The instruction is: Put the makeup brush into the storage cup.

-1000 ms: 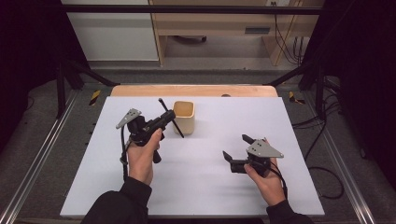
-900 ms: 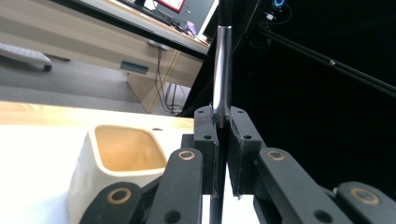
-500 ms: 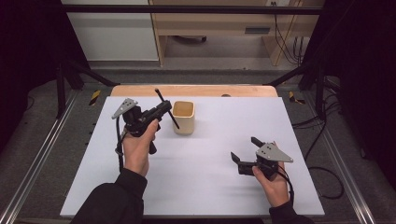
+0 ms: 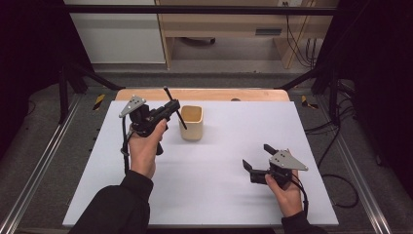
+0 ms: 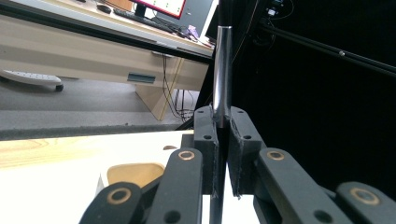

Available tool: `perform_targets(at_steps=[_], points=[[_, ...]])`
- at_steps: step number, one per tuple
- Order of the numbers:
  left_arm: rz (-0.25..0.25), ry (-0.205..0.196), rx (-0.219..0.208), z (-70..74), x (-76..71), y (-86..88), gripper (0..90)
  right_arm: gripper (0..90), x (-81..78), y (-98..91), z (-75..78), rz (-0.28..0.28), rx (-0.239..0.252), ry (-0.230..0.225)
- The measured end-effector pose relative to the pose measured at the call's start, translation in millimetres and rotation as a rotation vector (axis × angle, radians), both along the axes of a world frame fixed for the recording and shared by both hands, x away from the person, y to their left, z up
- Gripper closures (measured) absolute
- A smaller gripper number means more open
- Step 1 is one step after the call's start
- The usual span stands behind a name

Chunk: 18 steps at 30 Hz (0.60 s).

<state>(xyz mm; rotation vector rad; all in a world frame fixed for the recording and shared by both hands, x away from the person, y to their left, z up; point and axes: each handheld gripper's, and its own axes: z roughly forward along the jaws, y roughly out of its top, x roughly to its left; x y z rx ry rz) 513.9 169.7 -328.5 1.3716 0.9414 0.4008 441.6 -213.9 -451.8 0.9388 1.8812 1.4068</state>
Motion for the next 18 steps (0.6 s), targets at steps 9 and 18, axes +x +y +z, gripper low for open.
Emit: perform_targets(at_steps=[9,18], points=[[0.012,-0.007,0.014,2.5,7.1,-0.8,83.3,5.5,-0.1,-3.3,-0.8,-0.008,0.010,0.006],[0.019,-0.025,0.023,7.3,11.9,-3.6,83.3,5.3,-1.0,-5.1,-1.6,-0.008,0.012,0.006]])
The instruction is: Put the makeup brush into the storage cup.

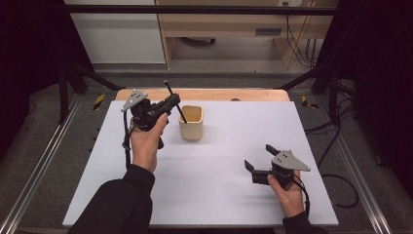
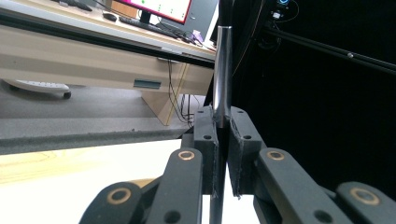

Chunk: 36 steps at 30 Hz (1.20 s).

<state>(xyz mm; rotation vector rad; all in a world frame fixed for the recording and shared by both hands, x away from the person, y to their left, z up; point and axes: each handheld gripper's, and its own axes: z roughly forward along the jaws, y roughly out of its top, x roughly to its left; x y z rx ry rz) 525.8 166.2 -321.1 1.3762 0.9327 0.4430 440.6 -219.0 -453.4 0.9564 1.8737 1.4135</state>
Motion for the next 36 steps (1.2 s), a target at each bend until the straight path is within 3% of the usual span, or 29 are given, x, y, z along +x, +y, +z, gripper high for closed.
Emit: perform_targets(at_steps=[20,36], points=[[-0.011,-0.017,0.004,5.5,8.2,-13.7,83.3,5.8,-0.6,0.5,-2.3,0.005,-0.006,0.003],[0.008,-0.041,0.062,2.8,14.9,-21.4,83.2,6.8,-2.9,-0.9,-6.0,-0.005,0.027,-0.013]])
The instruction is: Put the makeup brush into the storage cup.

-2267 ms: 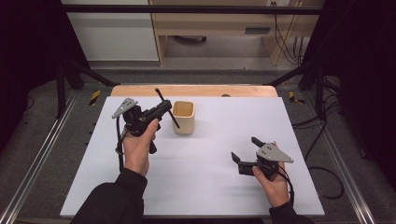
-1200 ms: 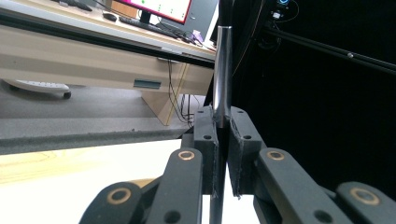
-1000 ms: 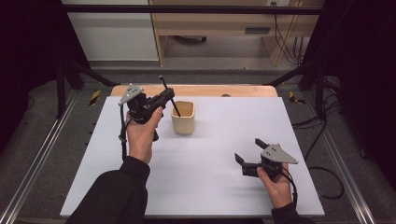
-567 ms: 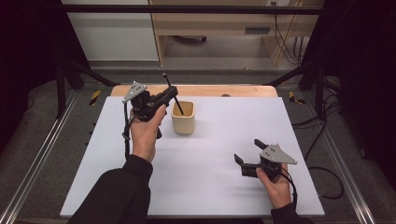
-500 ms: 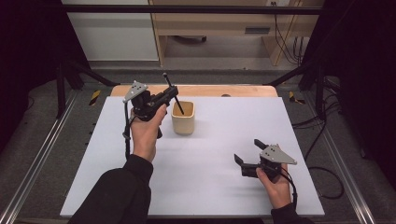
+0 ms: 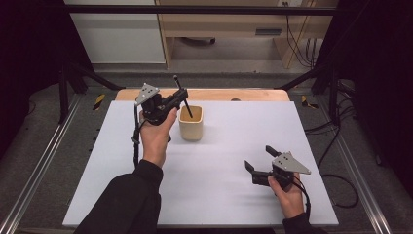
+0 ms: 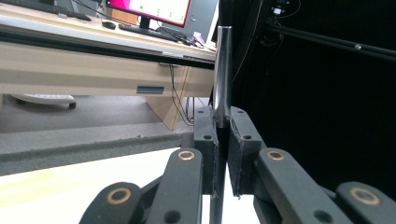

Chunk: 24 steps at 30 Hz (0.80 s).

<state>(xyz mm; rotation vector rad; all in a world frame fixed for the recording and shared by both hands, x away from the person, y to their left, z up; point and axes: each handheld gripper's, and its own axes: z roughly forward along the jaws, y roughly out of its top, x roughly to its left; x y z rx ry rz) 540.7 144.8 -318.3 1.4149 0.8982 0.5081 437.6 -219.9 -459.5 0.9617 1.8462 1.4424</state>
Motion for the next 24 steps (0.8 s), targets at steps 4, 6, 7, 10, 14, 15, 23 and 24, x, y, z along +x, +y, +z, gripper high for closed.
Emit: perform_targets(at_steps=[4,6,7,10,14,15,23,24], points=[[0.003,-0.003,0.002,-0.2,1.2,-1.0,83.2,6.7,0.3,-1.0,-0.3,-0.014,-0.015,-0.016],[0.004,-0.004,0.005,-0.2,1.8,-1.5,83.3,6.9,-0.6,-1.7,0.2,-0.022,-0.019,-0.025],[0.005,-0.005,0.008,-0.2,2.1,-1.8,83.3,6.9,-0.9,-2.0,0.1,-0.022,-0.017,-0.032],[0.011,-0.011,0.020,-0.2,3.2,-2.2,83.2,6.9,-2.5,-4.3,0.0,-0.022,-0.018,-0.041],[0.020,-0.017,0.015,-1.6,5.4,-1.7,83.2,8.0,-4.5,-8.8,-0.9,-0.028,0.009,-0.030],[0.022,-0.018,0.016,-2.0,6.0,-1.6,83.2,8.8,-5.3,-10.3,-0.7,-0.029,0.011,-0.029],[0.034,-0.030,0.033,-4.6,10.0,-3.5,83.2,7.3,-12.9,-20.7,2.1,-0.032,0.050,-0.052],[0.035,-0.030,0.038,-5.1,10.4,-3.9,83.2,6.8,-13.6,-21.5,1.8,-0.029,0.046,-0.054]])
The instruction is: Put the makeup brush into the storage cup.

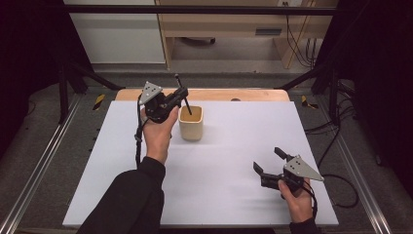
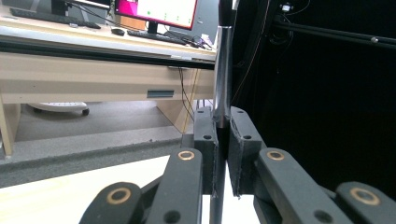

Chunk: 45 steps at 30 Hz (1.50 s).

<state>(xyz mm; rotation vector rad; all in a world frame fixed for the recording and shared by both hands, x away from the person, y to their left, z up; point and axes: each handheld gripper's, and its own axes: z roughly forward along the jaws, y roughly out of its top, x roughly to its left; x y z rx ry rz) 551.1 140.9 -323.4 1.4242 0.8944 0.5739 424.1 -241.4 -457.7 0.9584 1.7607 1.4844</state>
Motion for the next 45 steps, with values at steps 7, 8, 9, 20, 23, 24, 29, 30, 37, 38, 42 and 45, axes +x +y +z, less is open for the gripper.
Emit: perform_targets(at_steps=[7,8,9,20,23,24,29,30,37,38,42,45], points=[[0.008,-0.016,0.013,-3.6,3.0,-3.2,83.2,6.1,-4.6,-2.8,-0.9,0.002,-0.009,0.003],[0.011,-0.018,0.013,-4.1,3.5,-3.5,83.3,6.0,-4.7,-2.7,-1.2,0.005,-0.011,0.002],[0.013,-0.019,0.011,-4.6,3.8,-3.8,83.2,6.0,-5.0,-2.4,-1.4,0.004,-0.011,0.003],[0.020,-0.036,0.038,-10.0,5.8,-7.9,83.2,6.0,-6.1,-0.7,-4.6,0.016,-0.017,0.007],[0.023,-0.038,0.043,-11.0,6.6,-9.3,83.2,5.9,-5.9,-0.5,-4.8,0.018,-0.020,0.006],[0.024,-0.038,0.047,-11.2,7.0,-9.6,83.2,5.9,-5.8,-0.7,-4.9,0.019,-0.020,0.006],[0.033,-0.039,0.059,-13.2,9.3,-10.1,83.2,5.9,-5.7,-0.9,-5.3,0.021,-0.019,0.011],[0.034,-0.040,0.060,-13.4,9.5,-10.1,83.2,5.9,-5.5,-1.0,-5.4,0.022,-0.021,0.010],[0.040,-0.046,0.068,-14.2,10.3,-10.7,83.2,5.8,-5.1,-1.1,-6.2,0.022,-0.023,0.007],[0.040,-0.046,0.067,-14.2,10.5,-10.7,83.2,5.5,-5.3,-0.9,-6.1,0.019,-0.026,0.009],[0.042,-0.048,0.064,-14.1,10.7,-10.3,83.2,5.3,-4.7,-1.2,-6.6,0.013,-0.035,0.001],[0.045,-0.053,0.070,-14.5,11.4,-10.4,83.2,5.3,-4.4,-1.3,-7.2,0.013,-0.037,0.002]])
